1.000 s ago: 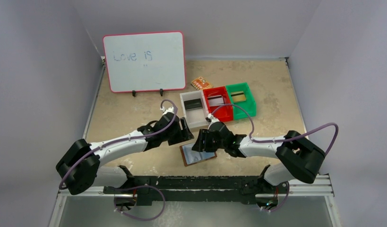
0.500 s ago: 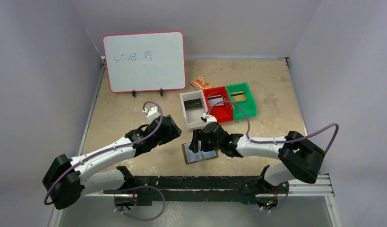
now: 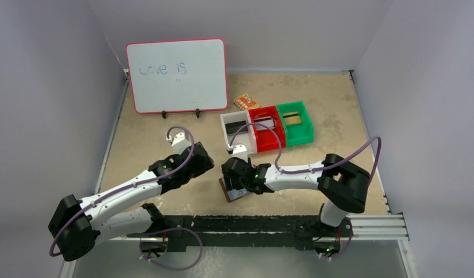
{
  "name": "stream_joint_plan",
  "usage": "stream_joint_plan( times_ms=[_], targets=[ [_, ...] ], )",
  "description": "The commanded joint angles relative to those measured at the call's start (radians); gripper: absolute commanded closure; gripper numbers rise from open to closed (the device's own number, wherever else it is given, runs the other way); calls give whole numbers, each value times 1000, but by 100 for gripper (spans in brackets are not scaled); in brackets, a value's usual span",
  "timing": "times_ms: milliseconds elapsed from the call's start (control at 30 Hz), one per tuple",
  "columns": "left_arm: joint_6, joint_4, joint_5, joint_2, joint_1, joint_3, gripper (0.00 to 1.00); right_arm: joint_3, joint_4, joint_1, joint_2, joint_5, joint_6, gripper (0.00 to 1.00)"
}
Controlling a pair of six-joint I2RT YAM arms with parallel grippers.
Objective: Take the credit cards out of the card holder
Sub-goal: Remove the credit card from the card holder.
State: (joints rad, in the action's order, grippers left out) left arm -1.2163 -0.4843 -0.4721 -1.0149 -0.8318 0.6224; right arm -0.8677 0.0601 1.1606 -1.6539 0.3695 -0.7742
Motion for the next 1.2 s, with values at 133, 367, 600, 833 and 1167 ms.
stream_joint_plan(
  times_ms=[133, 367, 600, 833, 1167],
  targets=[
    [1, -1, -32, 21, -1, 8, 36, 37, 81, 7, -14, -26, -78, 48],
    [44, 88, 70, -12, -1, 8, 36, 117, -78, -38, 57, -149, -86, 50],
    [73, 159, 165, -66, -1, 10, 36, 183, -180, -105, 118, -240, -75, 44],
    [-5, 81, 58, -33, -1, 9, 37, 116, -75, -67, 70, -104, 16, 26],
    [-99, -71, -112, 90, -1, 8, 36, -19, 100, 25, -88, 47, 24, 29]
  ],
)
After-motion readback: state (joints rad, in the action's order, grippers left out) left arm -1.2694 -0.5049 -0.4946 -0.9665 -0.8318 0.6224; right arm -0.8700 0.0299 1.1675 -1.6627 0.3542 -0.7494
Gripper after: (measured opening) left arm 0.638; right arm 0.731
